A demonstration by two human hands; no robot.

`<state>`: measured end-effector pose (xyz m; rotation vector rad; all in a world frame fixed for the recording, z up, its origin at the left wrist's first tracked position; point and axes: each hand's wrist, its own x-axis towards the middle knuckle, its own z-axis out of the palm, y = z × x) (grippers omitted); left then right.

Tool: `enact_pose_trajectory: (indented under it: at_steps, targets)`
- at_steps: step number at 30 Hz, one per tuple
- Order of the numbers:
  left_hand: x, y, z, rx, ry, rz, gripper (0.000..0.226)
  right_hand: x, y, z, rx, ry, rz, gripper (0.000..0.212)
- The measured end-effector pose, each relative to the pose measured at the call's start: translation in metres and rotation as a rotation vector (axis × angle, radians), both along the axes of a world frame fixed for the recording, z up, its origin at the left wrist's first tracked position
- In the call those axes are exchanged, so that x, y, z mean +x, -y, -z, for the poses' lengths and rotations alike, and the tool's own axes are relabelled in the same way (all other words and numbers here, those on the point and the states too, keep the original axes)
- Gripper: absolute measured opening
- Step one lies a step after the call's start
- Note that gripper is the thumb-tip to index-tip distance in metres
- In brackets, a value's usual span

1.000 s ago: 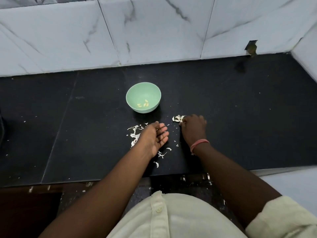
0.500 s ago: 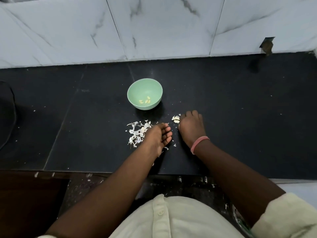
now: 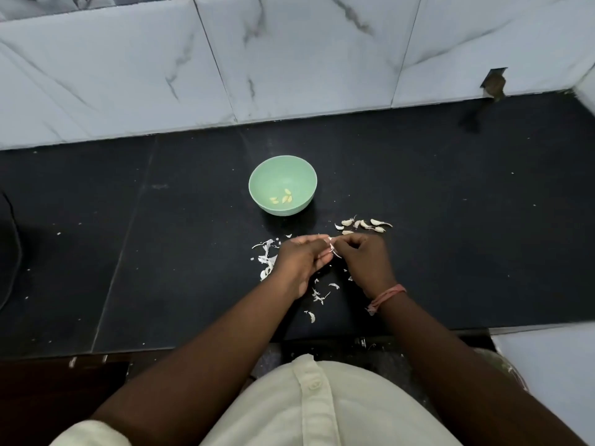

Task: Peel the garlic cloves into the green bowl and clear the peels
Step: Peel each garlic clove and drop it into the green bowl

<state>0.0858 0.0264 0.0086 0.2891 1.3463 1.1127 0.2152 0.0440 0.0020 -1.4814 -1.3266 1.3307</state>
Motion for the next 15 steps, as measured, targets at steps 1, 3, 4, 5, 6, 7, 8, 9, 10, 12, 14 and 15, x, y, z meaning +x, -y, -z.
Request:
enact_pose_trajectory:
  at_steps: [1,3,4,5,6,7,8,9,10,12,14,15]
  targets:
    - [-0.0004,0.0001,0.0024,-0.002,-0.008,0.013,0.006,-0.0012,0.0020,0.0016,0.011,0.014,-0.001,0.013]
    - [0.0001,0.0000,0.0052,-0.008,-0.030,0.053,0.007,-0.0009,0.0044,0.0047,0.010,0.032,0.000,0.009]
    - [0.0008,-0.0002,0.0055,-0.006,-0.038,0.073,0.007,0.0000,0.0046,0.0049,0.003,0.033,0.002,0.008]
    - [0.0015,-0.0005,0.0051,-0.003,-0.043,0.086,0.007,0.0009,0.0043,0.0048,0.000,0.028,0.006,0.007]
    - [0.0021,-0.0006,0.0044,0.000,-0.044,0.090,0.006,0.0021,0.0040,0.0039,0.003,0.028,0.010,0.007]
    - [0.0020,-0.0008,0.0038,0.005,-0.039,0.085,0.006,0.0026,0.0037,0.0031,0.018,0.035,0.013,0.008]
    - [0.0023,-0.0015,0.0034,0.009,-0.030,0.076,0.006,0.0032,0.0035,0.0018,0.042,0.050,0.017,0.011]
    - [0.0023,-0.0018,0.0031,0.011,-0.017,0.065,0.007,0.0031,0.0038,0.0014,0.066,0.071,0.019,0.015]
    - [0.0016,-0.0019,0.0031,0.011,-0.006,0.055,0.009,0.0017,0.0052,0.0011,0.087,0.099,0.018,0.018]
    - [0.0021,-0.0025,0.0031,0.012,0.012,0.038,0.013,-0.0007,0.0079,0.0003,0.146,0.188,0.012,0.018]
    - [0.0029,-0.0018,0.0026,0.014,0.026,0.021,0.017,-0.0020,0.0107,0.0004,0.255,0.312,0.004,0.014]
    - [0.0027,-0.0011,0.0022,0.013,0.040,0.016,0.016,-0.0018,0.0115,0.0012,0.304,0.352,0.003,0.013]
